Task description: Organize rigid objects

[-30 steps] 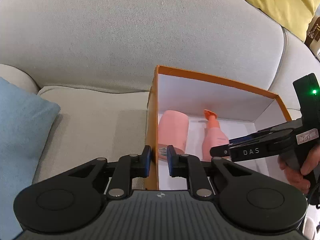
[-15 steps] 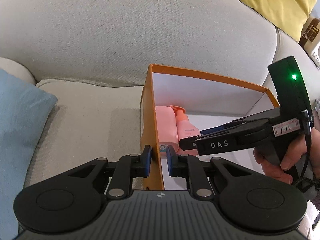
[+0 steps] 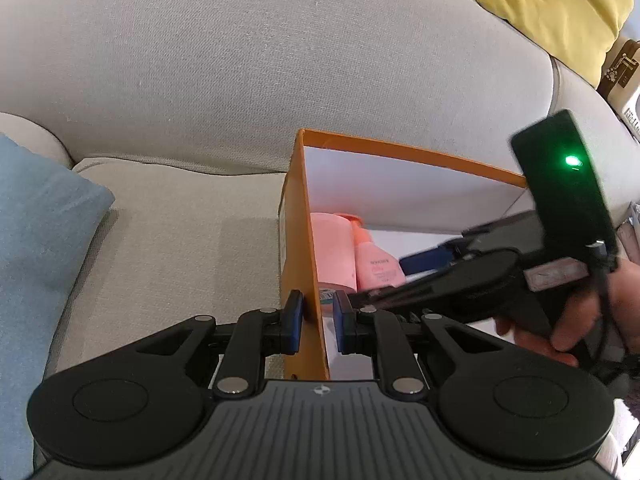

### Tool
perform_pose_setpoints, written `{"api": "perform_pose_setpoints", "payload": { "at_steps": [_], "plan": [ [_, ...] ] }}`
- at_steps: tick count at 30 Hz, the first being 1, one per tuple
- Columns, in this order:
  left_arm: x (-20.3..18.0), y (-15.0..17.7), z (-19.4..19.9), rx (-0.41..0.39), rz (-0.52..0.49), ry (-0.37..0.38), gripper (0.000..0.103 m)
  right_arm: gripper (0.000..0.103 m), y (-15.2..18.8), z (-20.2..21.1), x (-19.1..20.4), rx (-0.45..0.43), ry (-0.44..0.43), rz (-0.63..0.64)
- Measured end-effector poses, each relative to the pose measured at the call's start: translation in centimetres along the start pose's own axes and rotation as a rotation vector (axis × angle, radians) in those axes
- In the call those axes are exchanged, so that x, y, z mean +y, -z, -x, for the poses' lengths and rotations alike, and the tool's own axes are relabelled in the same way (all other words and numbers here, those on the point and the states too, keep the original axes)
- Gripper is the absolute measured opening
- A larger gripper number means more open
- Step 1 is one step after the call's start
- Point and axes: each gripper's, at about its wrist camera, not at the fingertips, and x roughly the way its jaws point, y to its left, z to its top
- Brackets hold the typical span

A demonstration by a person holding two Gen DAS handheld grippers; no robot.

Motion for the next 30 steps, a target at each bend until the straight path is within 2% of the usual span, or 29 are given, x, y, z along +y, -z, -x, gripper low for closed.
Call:
{"api": "perform_pose_setpoints", "payload": {
  "at_steps": [6,9,13,18,25,29,30],
  "plan": [
    [0.0,0.1,-0.2,0.008,0.000,0.004,0.017,0.063,-0.3,-0.6,-0.4,-0.004,0.066,0.009],
    [0.3,0.1,-0.1,0.004,0.014,0.016,0.017,0.063,-0.1,0.2,-0.7,-0.008,0.045,-0.015],
    [0.4,0.2,-0.1,0.004,0.018,0.020,0.017,0.070,0.5,1.4,-0.8,-0.002,0.037,-0.008],
    [0.3,0.2,-0.1,0.001,0.022,0.022,0.017,0.068,1.2,2.3,-1.3,0.038,0.000,-0.011],
    [0.1,0.2,-0.1,-0.001,0.016,0.007,0.017,0.030,2.3,1.9,-1.6,0.085,0.019,-0.044],
    [0.0,0.3,-0.1,-0.004,0.014,0.002,0.016,0.024,1.8,1.7,-2.0,0.067,0.042,-0.102],
    [0.1,0.2,-0.1,-0.025,0.051,-0.064,0.015,0.024,1.7,1.8,-2.2,0.062,0.038,-0.122]
  ]
}}
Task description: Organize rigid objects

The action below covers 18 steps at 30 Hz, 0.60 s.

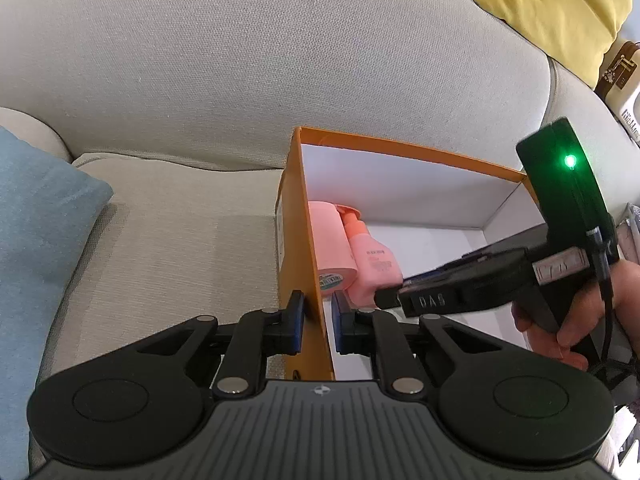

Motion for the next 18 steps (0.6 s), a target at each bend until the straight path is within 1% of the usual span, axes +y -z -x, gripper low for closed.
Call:
{"api": "perform_pose_setpoints", "payload": {
  "at_steps": [4,7,8,13,15,18],
  "plan": [
    [0.0,0.1,-0.1,0.000,0.006,-0.009,0.015,0.024,-0.2,0.0,0.1,-0.012,-0.004,-0.014],
    [0.0,0.2,0.0,-0.002,0.008,-0.010,0.015,0.025,-0.1,0.1,0.5,-0.016,0.009,0.000],
    [0.0,0.3,0.1,-0.006,0.009,-0.009,0.015,0.027,0.2,0.6,0.4,-0.018,0.017,0.003],
    [0.0,0.7,1.0,-0.052,0.031,-0.006,0.016,0.029,1.1,1.6,1.0,-0.045,0.044,0.048],
    [-0.1,1.1,1.8,-0.089,0.041,0.001,0.016,0.029,2.0,3.2,1.1,-0.092,0.048,0.050],
    [-0.5,1.8,3.4,-0.158,0.050,0.001,0.017,0.030,3.3,5.5,1.2,-0.211,0.062,0.044]
  ]
}}
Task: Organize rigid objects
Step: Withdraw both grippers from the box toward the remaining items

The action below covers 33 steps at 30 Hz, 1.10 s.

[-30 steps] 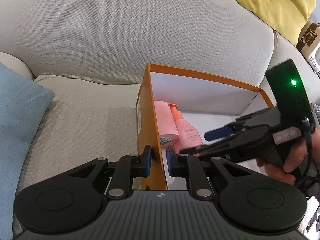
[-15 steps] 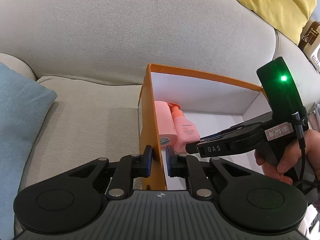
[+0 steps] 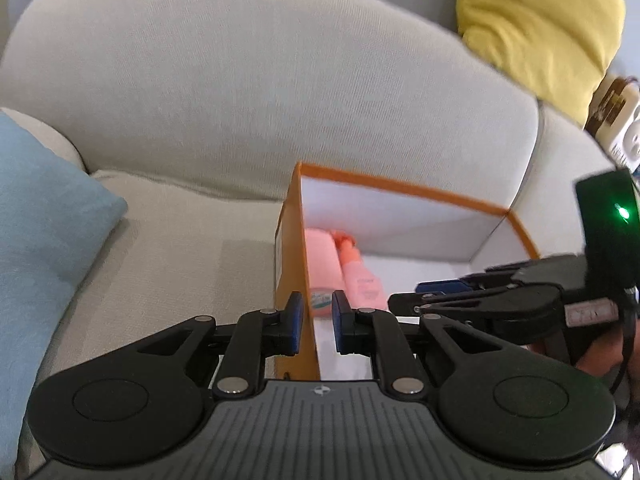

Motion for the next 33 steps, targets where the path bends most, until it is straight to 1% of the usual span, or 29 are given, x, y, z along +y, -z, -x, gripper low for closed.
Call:
{"api": "perform_pose_setpoints", "payload": {
  "at_steps": [2,5,7,9,10,11,12,13,14,16,17,19,22,25,28,31,33],
  "plan": [
    [-0.4,0.3,1.1,-0.040,0.002,-0.010,0.019,0.034,0.7,1.6,0.0,-0.072,0.007,-0.018],
    [-1.3,1.0,2.9,-0.103,-0.023,-0.033,0.021,0.034,2.1,4.1,-0.2,-0.177,0.017,-0.061],
    [-2.1,1.5,4.1,-0.146,-0.050,-0.047,0.021,0.034,3.2,6.0,-0.2,-0.258,0.033,-0.070],
    [-2.8,2.2,5.1,-0.171,-0.069,-0.050,0.021,0.034,4.1,7.6,0.3,-0.331,0.059,-0.068],
    [-3.2,2.5,5.5,-0.177,-0.081,-0.048,0.021,0.034,4.7,8.8,0.4,-0.357,0.072,-0.072],
    [-3.5,2.8,5.8,-0.182,-0.092,-0.048,0.025,0.034,5.3,9.7,0.5,-0.378,0.076,-0.075],
    [-3.8,3.3,6.1,-0.193,-0.104,-0.050,0.032,0.034,6.0,10.5,0.6,-0.394,0.075,-0.077],
    [-3.9,3.8,6.5,-0.203,-0.112,-0.048,0.035,0.035,6.8,11.3,0.6,-0.408,0.075,-0.083],
    [-4.0,4.2,6.8,-0.205,-0.112,-0.045,0.036,0.036,7.6,12.0,0.6,-0.421,0.072,-0.096],
    [-4.0,5.2,7.3,-0.194,-0.095,-0.040,0.036,0.037,9.4,13.2,0.4,-0.440,0.060,-0.131],
    [-3.9,5.7,7.5,-0.186,-0.086,-0.033,0.036,0.039,10.4,13.6,0.3,-0.446,0.059,-0.150],
    [-3.6,6.8,7.8,-0.152,-0.073,-0.014,0.036,0.041,12.3,14.4,0.0,-0.444,0.064,-0.180],
    [-2.9,8.5,7.6,-0.071,-0.043,0.014,0.036,0.041,15.6,14.6,-0.1,-0.414,0.084,-0.232],
    [-2.5,10.1,7.2,0.007,-0.032,0.024,0.035,0.041,18.6,13.8,-0.1,-0.352,0.072,-0.300],
    [-2.3,11.6,6.6,0.083,-0.017,0.035,0.035,0.041,21.0,12.4,0.3,-0.278,0.059,-0.331],
    [-1.9,12.7,5.2,0.157,0.011,0.033,0.034,0.041,21.9,10.6,1.1,-0.212,0.042,-0.328],
    [-1.7,13.3,4.2,0.188,0.021,0.023,0.034,0.041,22.1,9.7,1.9,-0.189,0.029,-0.314]
  ]
}}
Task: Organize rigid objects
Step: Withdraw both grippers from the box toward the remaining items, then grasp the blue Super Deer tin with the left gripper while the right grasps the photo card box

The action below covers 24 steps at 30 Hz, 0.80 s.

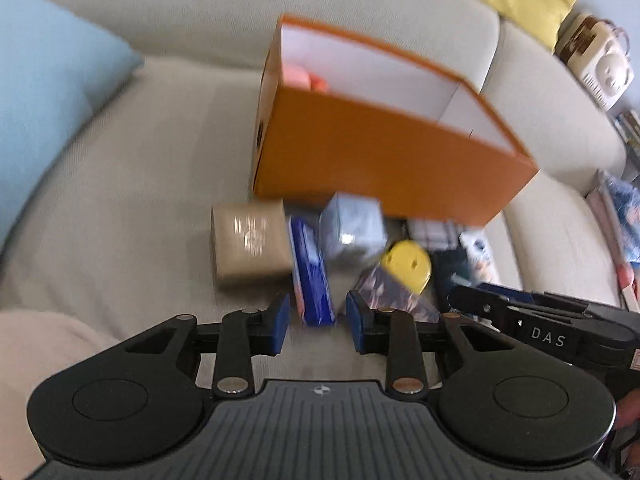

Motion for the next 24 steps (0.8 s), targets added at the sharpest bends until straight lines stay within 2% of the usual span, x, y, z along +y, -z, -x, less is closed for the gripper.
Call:
{"api": "perform_pose_setpoints", "payload": {
  "at_steps": [6,17,19,21,24],
  "plan": [
    [0.6,0.1,-2.3,0.045,0.063,-0.044,0.035,0.041,1.2,-2.4,1.9,0.047,0.009,0.095],
    [0.7,-1.0,-6.0,0.097,0.099,-0.023,0.035,0.043,2.8,-5.0,4.5,0.111,0.065,0.320],
    [0.7,-1.1,-6.5,0.103,0.100,-0.025,0.033,0.047,3.2,-5.5,5.1,0.124,0.074,0.360],
    [0.8,-1.2,-6.9,0.109,0.100,-0.024,0.023,0.052,3.6,-5.9,5.9,0.113,0.091,0.424],
    [1.0,-1.2,-7.1,0.114,0.106,-0.010,0.022,0.057,4.2,-6.5,7.0,0.107,0.131,0.526]
  ]
}}
